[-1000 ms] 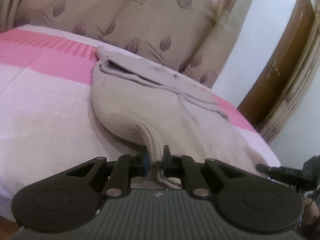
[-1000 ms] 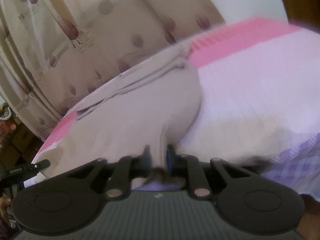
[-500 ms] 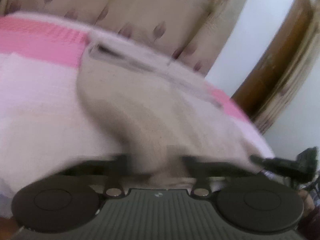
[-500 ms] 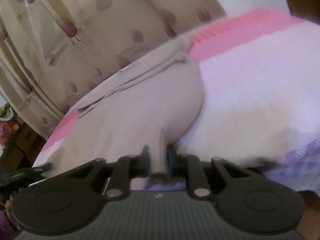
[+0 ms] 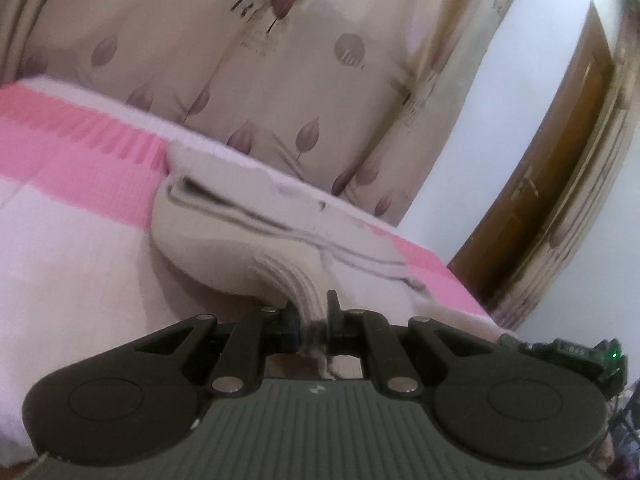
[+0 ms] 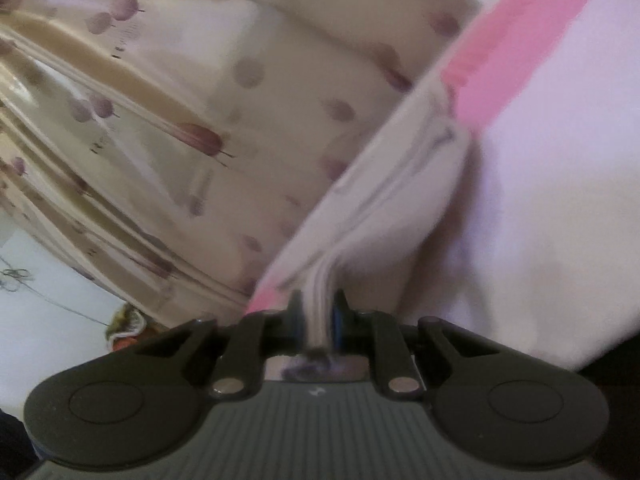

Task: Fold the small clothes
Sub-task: 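Grasp the ribbed hem with both tools and lift it toward the collar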

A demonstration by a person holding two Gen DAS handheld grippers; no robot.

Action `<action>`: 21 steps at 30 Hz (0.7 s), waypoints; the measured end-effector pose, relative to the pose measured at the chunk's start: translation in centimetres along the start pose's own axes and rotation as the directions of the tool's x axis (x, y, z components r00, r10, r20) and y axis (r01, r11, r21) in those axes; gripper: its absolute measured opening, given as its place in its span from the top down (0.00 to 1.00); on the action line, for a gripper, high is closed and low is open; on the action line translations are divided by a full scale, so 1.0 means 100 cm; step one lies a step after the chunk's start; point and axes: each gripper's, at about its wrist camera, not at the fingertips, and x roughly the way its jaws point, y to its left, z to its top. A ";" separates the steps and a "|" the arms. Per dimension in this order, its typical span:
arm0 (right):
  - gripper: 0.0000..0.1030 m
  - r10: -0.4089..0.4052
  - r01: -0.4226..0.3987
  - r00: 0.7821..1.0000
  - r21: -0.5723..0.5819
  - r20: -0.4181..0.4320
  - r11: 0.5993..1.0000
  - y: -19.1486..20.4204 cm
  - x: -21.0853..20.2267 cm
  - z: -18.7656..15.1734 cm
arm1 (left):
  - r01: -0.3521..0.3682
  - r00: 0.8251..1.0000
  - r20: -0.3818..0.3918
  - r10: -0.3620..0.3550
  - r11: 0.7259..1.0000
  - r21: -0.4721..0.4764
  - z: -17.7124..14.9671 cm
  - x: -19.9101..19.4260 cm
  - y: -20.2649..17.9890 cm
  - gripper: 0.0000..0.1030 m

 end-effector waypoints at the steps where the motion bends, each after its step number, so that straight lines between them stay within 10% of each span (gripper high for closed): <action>1: 0.86 0.015 -0.015 1.000 0.001 0.004 1.000 0.003 0.001 0.003 | -0.003 1.000 0.009 0.003 1.000 0.007 0.004 0.002 -0.003 0.89; 21: 0.86 0.118 -0.118 0.989 -0.006 0.089 0.993 0.024 0.031 0.051 | -0.153 0.987 0.073 0.144 0.979 0.135 0.048 0.032 -0.029 0.89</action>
